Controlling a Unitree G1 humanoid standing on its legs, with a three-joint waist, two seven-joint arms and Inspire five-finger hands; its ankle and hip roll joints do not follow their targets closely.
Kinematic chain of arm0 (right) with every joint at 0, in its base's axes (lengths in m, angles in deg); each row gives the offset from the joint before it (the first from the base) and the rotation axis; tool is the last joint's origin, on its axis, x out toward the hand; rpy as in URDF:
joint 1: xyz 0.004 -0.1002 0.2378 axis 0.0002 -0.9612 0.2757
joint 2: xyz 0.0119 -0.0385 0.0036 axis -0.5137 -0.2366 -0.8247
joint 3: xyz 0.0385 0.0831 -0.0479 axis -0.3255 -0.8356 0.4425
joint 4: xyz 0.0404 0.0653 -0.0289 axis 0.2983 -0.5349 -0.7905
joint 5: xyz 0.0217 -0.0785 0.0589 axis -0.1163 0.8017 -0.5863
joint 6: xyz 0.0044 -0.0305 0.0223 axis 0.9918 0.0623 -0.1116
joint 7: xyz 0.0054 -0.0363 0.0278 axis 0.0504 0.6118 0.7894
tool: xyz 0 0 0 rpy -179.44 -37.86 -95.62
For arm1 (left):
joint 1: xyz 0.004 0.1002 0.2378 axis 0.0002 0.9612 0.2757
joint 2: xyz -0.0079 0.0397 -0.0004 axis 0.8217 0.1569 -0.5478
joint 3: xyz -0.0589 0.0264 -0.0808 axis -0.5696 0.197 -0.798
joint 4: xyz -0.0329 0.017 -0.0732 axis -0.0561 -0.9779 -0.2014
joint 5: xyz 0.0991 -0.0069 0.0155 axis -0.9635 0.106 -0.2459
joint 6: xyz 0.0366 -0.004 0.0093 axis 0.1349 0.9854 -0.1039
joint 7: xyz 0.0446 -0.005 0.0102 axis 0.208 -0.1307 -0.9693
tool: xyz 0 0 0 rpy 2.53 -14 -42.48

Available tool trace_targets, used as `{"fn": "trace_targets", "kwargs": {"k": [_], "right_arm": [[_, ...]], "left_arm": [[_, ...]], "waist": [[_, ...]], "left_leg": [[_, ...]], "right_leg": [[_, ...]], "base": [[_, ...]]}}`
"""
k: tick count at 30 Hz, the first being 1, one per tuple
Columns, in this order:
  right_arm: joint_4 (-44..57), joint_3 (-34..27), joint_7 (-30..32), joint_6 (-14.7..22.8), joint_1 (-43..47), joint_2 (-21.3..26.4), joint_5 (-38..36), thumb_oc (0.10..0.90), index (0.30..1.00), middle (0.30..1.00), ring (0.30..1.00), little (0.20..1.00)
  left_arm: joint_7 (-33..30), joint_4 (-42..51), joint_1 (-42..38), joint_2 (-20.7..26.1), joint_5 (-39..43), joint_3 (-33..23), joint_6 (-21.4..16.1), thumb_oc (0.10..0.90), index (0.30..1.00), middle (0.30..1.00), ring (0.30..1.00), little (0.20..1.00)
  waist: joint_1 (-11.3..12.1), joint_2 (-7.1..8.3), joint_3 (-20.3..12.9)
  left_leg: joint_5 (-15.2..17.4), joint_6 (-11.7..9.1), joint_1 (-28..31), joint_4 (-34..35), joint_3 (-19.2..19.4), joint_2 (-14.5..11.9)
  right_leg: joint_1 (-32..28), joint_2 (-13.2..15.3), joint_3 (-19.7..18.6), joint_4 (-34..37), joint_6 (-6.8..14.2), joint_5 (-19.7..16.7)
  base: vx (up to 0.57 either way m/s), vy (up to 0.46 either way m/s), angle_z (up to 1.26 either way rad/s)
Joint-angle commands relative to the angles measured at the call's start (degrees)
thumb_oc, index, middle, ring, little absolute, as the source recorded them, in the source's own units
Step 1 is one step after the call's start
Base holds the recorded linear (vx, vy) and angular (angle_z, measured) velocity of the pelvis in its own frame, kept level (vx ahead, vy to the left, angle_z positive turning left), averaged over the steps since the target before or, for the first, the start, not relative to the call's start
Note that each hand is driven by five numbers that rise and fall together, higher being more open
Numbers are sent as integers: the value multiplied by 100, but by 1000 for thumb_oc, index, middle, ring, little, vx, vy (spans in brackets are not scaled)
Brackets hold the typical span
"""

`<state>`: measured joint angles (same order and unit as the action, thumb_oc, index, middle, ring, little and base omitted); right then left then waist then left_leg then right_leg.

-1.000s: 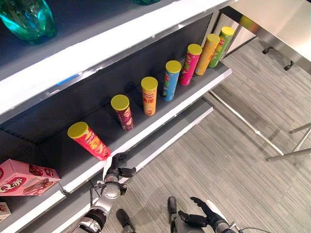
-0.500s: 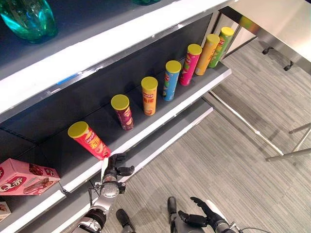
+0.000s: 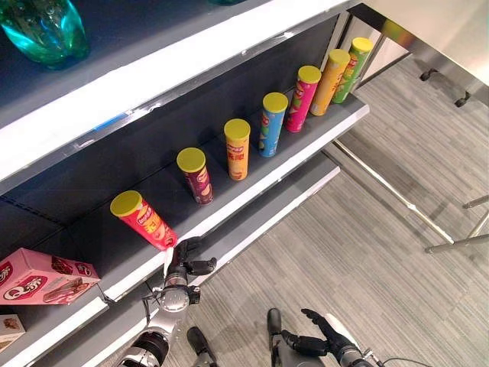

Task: Put the goods on the table back onto the shelves and tidy them up.

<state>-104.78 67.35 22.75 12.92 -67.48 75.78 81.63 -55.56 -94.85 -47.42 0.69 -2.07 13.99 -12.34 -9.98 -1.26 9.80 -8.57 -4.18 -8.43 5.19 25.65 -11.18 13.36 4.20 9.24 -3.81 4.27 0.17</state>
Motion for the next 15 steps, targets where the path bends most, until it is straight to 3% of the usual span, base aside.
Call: {"fn": "trace_targets", "kwargs": {"k": [1, 15], "right_arm": [[407, 64, 18, 11, -370, 79, -39, 800, 900, 900, 900, 900], [476, -128, -40, -152, -399, 123, -6, 800, 900, 900, 900, 900]], "left_arm": [[72, 469, -341, 274, 23, -309, -428, 800, 900, 900, 900, 900], [396, 1794, 199, 560, 330, -505, -362, 800, 900, 900, 900, 900]], "waist": [[4, 352, -60], [122, 234, -63]], "left_leg": [[177, -507, 256, -19, -257, -326], [166, -492, 230, -19, -346, -315]], "right_leg": [[-65, 194, -156, 822, 445, -682], [-147, 210, -82, 834, 434, -646]], "base": [[0, 0, 0], [1, -1, 3]]}}
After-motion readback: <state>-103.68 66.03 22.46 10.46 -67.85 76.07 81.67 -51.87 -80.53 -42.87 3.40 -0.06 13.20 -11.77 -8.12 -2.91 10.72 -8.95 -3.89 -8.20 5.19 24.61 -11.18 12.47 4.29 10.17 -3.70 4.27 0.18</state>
